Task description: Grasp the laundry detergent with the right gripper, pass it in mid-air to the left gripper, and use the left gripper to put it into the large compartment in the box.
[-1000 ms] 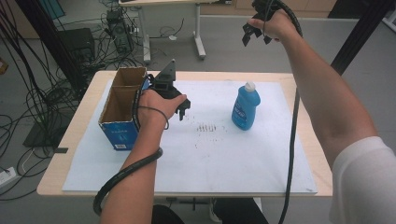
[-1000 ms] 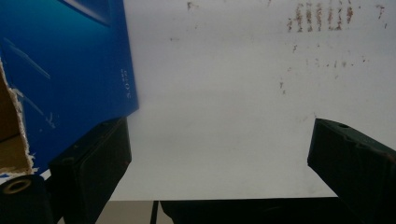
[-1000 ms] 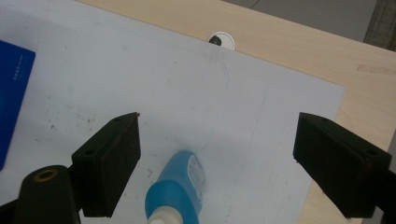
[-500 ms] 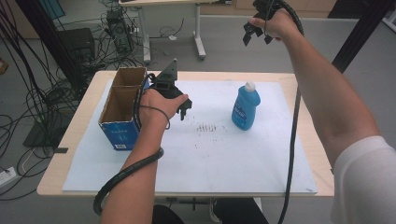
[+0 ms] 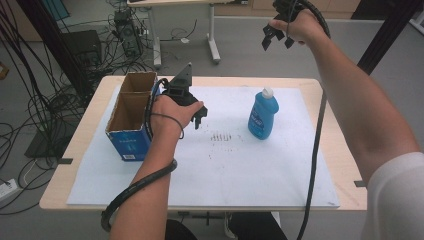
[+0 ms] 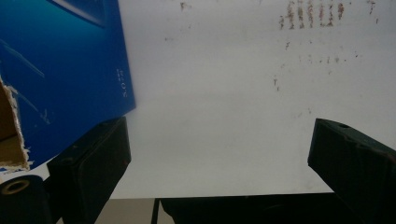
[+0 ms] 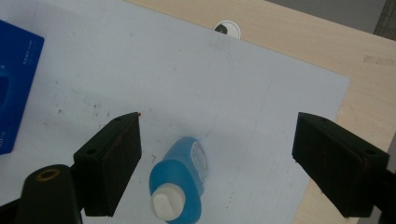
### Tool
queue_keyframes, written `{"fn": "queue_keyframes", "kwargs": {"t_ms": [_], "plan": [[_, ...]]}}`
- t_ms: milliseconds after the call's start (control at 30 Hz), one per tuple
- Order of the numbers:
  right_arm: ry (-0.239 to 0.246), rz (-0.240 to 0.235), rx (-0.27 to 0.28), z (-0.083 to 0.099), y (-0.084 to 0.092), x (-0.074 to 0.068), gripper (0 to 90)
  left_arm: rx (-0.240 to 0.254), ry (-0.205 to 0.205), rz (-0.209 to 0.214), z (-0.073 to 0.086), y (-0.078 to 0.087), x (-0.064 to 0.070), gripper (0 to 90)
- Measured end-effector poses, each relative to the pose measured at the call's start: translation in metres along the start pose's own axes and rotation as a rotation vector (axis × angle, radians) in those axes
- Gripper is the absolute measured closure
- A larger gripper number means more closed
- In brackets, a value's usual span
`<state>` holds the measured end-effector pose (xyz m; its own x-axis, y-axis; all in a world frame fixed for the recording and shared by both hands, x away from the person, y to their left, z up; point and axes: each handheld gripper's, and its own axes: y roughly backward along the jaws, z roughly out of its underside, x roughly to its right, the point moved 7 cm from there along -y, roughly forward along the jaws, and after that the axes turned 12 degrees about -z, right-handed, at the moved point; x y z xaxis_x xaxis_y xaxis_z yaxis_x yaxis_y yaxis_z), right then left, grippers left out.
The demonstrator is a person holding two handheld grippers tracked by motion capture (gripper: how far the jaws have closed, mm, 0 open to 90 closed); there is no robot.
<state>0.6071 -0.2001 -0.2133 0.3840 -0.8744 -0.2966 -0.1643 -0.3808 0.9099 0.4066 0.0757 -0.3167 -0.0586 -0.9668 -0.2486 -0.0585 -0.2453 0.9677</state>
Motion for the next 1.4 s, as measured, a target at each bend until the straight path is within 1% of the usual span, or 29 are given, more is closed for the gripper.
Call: {"fn": "queue_keyframes", "kwargs": {"t_ms": [67, 133, 167, 200, 233, 267, 300, 333, 367, 433, 467, 500, 633, 700, 733, 767, 800, 833, 900, 933, 967, 1000, 1033, 1067, 1100, 1233, 1267, 1333, 1400], "plan": [[0.003, -0.007, 0.001, 0.002, 0.000, 0.000, 15.8, -0.002, 0.002, -0.001, 0.001, 0.000, 0.000, 6.2], [0.007, -0.022, 0.003, 0.009, 0.004, 0.000, 15.5, 0.004, -0.003, -0.001, 0.002, 0.000, -0.001, 6.2], [0.007, -0.022, 0.003, 0.009, 0.004, 0.000, 15.5, 0.004, -0.003, -0.001, 0.002, 0.000, -0.001, 6.3], [0.015, -0.034, 0.005, 0.015, 0.006, 0.001, 14.5, 0.013, -0.004, 0.002, 0.002, 0.000, -0.001, 6.2], [0.012, -0.053, 0.007, 0.019, 0.008, 0.000, 14.1, 0.014, -0.005, 0.005, 0.003, 0.001, -0.001, 6.2], [0.012, -0.053, 0.007, 0.019, 0.008, 0.000, 14.1, 0.014, -0.005, 0.005, 0.003, 0.001, -0.001, 6.2], [0.015, -0.067, 0.008, 0.023, 0.009, 0.000, 13.8, 0.014, -0.005, 0.007, 0.003, 0.000, -0.001, 6.2], [0.025, -0.070, 0.006, 0.031, 0.011, 0.002, 13.5, 0.015, -0.008, 0.008, 0.005, 0.000, -0.002, 6.1], [0.025, -0.070, 0.006, 0.031, 0.011, 0.002, 13.5, 0.015, -0.008, 0.008, 0.005, 0.000, -0.002, 6.2], [0.035, -0.080, 0.006, 0.040, 0.013, 0.003, 13.3, 0.013, -0.008, 0.006, 0.006, -0.001, -0.002, 6.2], [0.034, -0.105, 0.014, 0.047, 0.016, 0.003, 12.2, 0.010, -0.006, 0.002, 0.007, -0.002, -0.002, 6.2], [0.034, -0.105, 0.014, 0.047, 0.016, 0.003, 12.2, 0.010, -0.006, 0.002, 0.007, -0.002, -0.002, 6.2], [0.052, -0.122, 0.027, 0.063, 0.025, 0.004, 11.6, 0.015, -0.012, 0.004, 0.009, -0.001, 0.000, 6.2], [0.079, -0.122, 0.031, 0.075, 0.028, 0.002, 11.5, 0.021, -0.014, 0.006, 0.010, 0.000, 0.002, 6.1], [0.079, -0.122, 0.031, 0.075, 0.028, 0.002, 11.5, 0.021, -0.014, 0.006, 0.010, 0.000, 0.002, 6.1], [0.095, -0.129, 0.035, 0.084, 0.030, 0.000, 11.0, 0.022, -0.022, 0.006, 0.011, 0.001, 0.002, 6.1], [0.105, -0.132, 0.035, 0.089, 0.030, -0.001, 11.0, 0.021, -0.020, 0.005, 0.011, 0.001, 0.002, 6.1], [0.105, -0.132, 0.035, 0.089, 0.030, -0.001, 11.0, 0.021, -0.020, 0.005, 0.011, 0.001, 0.002, 6.1], [0.140, -0.127, 0.032, 0.104, 0.029, -0.002, 10.4, 0.030, -0.022, 0.005, 0.012, 0.002, 0.003, 6.1], [0.146, -0.122, 0.030, 0.109, 0.028, -0.002, 9.9, 0.035, -0.025, 0.004, 0.012, 0.003, 0.003, 6.1], [0.146, -0.122, 0.030, 0.109, 0.028, -0.002, 9.9, 0.035, -0.025, 0.004, 0.012, 0.003, 0.003, 6.2], [0.160, -0.121, 0.031, 0.119, 0.026, -0.001, 9.9, 0.037, -0.027, 0.005, 0.012, 0.004, 0.004, 6.2], [0.165, -0.117, 0.035, 0.123, 0.025, -0.001, 9.9, 0.042, -0.027, 0.004, 0.012, 0.004, 0.004, 6.1], [0.165, -0.117, 0.035, 0.123, 0.025, -0.001, 9.9, 0.042, -0.027, 0.004, 0.012, 0.004, 0.004, 6.2], [0.182, -0.103, 0.032, 0.131, 0.023, 0.002, 9.5, 0.040, -0.029, 0.003, 0.012, 0.004, 0.004, 6.2], [0.203, -0.088, 0.039, 0.145, 0.018, 0.005, 8.8, 0.045, -0.038, 0.006, 0.014, 0.005, 0.004, 6.1], [0.203, -0.088, 0.039, 0.145, 0.018, 0.005, 8.8, 0.045, -0.038, 0.006, 0.014, 0.005, 0.004, 6.1], [0.214, -0.092, 0.039, 0.153, 0.013, 0.006, 8.5, 0.043, -0.035, 0.006, 0.014, 0.005, 0.004, 6.1], [0.236, -0.084, 0.032, 0.160, 0.005, 0.007, 8.5, 0.042, -0.035, 0.006, 0.014, 0.004, 0.003, 6.2]]}}
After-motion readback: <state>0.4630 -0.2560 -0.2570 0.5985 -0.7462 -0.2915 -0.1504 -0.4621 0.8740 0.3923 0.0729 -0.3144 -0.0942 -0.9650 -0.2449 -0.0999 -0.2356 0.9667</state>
